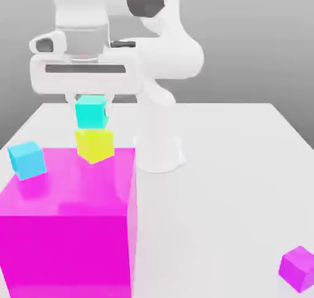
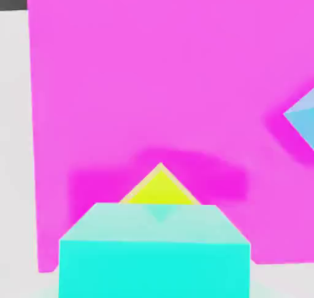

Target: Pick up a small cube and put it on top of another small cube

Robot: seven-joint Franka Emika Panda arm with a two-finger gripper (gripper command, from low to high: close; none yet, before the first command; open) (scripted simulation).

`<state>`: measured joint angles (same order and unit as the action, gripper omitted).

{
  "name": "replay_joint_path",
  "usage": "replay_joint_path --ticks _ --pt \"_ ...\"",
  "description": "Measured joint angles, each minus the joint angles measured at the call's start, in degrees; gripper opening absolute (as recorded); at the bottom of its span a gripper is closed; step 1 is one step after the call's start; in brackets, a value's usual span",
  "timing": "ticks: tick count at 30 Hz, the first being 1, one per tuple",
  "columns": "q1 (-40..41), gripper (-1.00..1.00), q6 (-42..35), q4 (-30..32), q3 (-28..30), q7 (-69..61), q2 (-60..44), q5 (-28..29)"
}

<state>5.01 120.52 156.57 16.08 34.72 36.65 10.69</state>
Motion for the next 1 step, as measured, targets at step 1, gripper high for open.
replay_joint_path --ticks 1 --pt "0.0 1.0 0.0 0.0 0.0 0.0 0.0 0.0"
